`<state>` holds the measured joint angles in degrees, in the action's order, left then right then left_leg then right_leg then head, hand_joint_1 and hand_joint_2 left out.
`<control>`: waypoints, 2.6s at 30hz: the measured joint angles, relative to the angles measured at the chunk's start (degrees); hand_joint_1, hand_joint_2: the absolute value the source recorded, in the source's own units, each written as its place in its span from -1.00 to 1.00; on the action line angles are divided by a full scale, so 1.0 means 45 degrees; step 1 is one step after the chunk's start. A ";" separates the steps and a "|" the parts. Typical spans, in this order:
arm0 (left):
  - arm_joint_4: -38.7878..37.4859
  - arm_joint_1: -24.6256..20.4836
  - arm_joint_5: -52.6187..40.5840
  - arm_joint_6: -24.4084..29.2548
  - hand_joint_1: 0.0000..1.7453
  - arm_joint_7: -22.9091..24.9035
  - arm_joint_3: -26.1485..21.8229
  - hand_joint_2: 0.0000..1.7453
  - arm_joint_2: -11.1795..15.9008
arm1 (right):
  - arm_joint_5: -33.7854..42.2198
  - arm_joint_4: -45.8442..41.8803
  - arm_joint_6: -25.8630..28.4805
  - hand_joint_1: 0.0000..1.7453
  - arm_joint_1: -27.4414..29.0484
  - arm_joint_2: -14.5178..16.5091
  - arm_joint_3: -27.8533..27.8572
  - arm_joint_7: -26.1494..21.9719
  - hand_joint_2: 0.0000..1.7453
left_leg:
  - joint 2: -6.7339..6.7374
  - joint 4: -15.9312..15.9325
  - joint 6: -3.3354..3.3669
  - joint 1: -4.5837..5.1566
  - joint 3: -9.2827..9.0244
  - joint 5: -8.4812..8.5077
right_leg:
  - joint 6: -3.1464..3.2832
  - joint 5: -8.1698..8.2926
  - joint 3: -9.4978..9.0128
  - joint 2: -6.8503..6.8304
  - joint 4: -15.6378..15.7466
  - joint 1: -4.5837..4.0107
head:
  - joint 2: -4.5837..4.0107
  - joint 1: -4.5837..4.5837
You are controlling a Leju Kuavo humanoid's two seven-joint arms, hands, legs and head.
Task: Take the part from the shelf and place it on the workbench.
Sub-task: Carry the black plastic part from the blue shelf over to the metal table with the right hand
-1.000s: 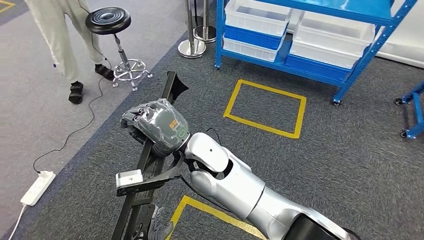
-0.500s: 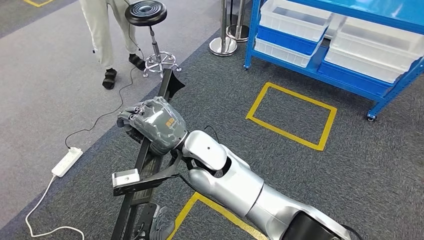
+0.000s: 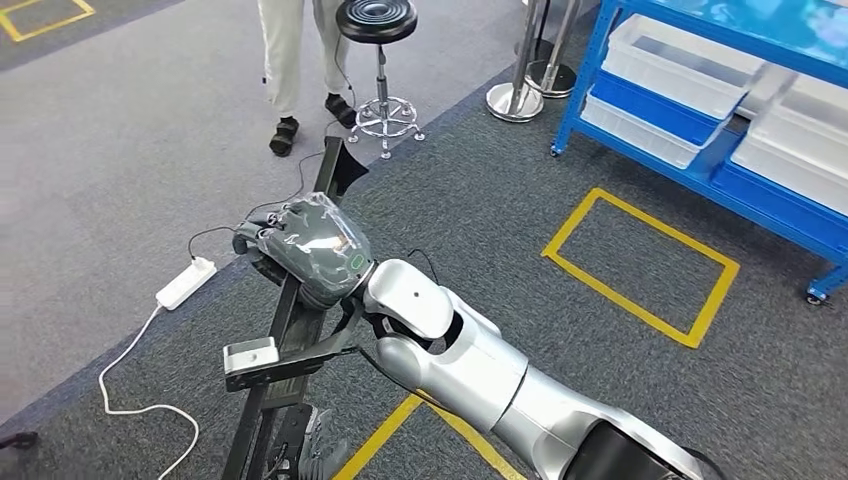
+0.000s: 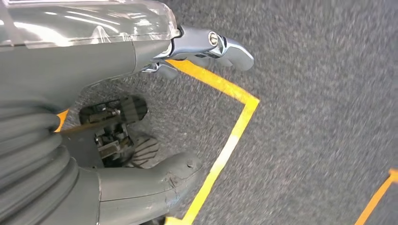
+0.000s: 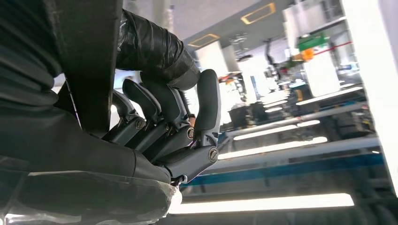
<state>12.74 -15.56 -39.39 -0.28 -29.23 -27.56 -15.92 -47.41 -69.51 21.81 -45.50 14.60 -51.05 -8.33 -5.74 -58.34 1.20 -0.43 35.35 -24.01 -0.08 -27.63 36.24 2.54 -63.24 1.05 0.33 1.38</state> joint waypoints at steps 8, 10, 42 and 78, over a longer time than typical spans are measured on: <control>0.0000 -0.0001 0.0049 0.0004 -1.00 -0.0022 -0.0005 1.00 -0.0018 | -0.0016 -0.0001 -0.0033 0.96 -0.0075 0.0117 -0.0016 -0.0004 1.00 | 0.0874 -0.1666 -0.0542 -0.0014 0.0979 -0.0847 | 0.0383 0.0170 -0.0410 -0.0521 0.0824 0.0018 | 0.0000 0.0027; 0.0000 -0.0024 0.0064 -0.0013 -1.00 -0.0022 -0.0005 1.00 -0.0016 | -0.0021 0.0006 -0.0057 0.96 -0.0081 0.0116 -0.0018 0.0002 1.00 | 0.1147 -0.3211 -0.0632 -0.0073 0.1768 -0.1429 | 0.0421 0.0132 -0.0423 -0.0869 0.0823 -0.0012 | 0.0000 0.0029; -0.0005 -0.0156 0.0308 -0.0194 -1.00 -0.0096 -0.0039 1.00 0.0047 | -0.0059 0.0026 -0.0074 0.96 -0.0174 0.0216 -0.0044 -0.0039 1.00 | 0.1192 -0.3562 -0.0612 -0.0081 0.2095 -0.1250 | 0.0480 0.0103 -0.0469 -0.1048 0.0832 -0.0103 | 0.0000 0.0043; -0.0005 -0.0195 0.0458 -0.0186 -1.00 -0.0150 -0.0068 1.00 0.0158 | -0.0010 0.0140 -0.0052 0.96 -0.0314 0.0391 -0.0084 -0.0123 1.00 | 0.2144 -0.0195 -0.0362 0.0115 0.0406 0.0284 | 0.0281 -0.0080 -0.0696 -0.1741 0.0834 -0.0223 | 0.0000 0.0033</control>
<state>12.72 -16.44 -37.33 -1.12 -29.91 -27.87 -15.21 -47.45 -68.88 21.58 -46.92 16.36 -51.43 -8.88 3.91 -59.21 -0.43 0.08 37.18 -22.73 1.18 -27.99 33.10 -5.30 -59.48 0.05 0.33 1.52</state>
